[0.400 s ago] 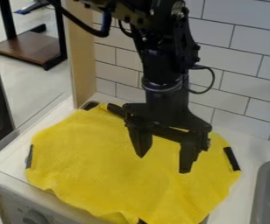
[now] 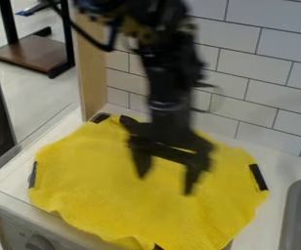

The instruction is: Fold the cloth from the bottom left to top right

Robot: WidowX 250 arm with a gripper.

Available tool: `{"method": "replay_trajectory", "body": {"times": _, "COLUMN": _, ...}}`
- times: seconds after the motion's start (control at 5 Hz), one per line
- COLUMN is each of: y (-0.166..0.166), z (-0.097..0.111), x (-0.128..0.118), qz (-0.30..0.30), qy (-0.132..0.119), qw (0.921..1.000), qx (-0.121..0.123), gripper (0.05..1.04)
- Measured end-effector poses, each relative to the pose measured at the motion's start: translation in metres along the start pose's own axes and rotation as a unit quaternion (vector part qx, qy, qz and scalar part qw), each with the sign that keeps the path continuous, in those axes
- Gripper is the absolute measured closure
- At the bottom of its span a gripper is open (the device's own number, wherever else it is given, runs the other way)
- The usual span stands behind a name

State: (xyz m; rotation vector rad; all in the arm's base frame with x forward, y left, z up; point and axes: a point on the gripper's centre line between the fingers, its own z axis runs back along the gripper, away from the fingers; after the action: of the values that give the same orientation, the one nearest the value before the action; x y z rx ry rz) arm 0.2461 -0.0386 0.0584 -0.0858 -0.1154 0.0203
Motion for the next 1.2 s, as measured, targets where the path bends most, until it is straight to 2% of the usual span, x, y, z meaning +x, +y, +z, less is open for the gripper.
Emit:
{"method": "replay_trajectory", "body": {"times": 0.4, "y": 0.056, "z": 0.004, "x": -0.009, "qz": 0.076, "qy": -0.013, "qw": 0.997, "qx": 0.014, "gripper": 0.083}}
{"method": "replay_trajectory", "body": {"times": 0.6, "y": 0.08, "z": 0.001, "x": -0.012, "qz": 0.113, "qy": -0.03, "qw": 0.9927, "qx": 0.03, "gripper": 0.083}}
{"method": "replay_trajectory", "body": {"times": 0.8, "y": 0.104, "z": -0.008, "x": -0.012, "qz": 0.166, "qy": -0.034, "qw": 0.9849, "qx": 0.038, "gripper": 0.083}}
{"method": "replay_trajectory", "body": {"times": 1.0, "y": 0.116, "z": -0.018, "x": -0.016, "qz": 0.2, "qy": -0.026, "qw": 0.9779, "qx": 0.057, "gripper": 0.083}}
{"method": "replay_trajectory", "body": {"times": 1.2, "y": 0.133, "z": -0.018, "x": -0.014, "qz": 0.234, "qy": -0.03, "qw": 0.9689, "qx": 0.075, "gripper": 0.083}}
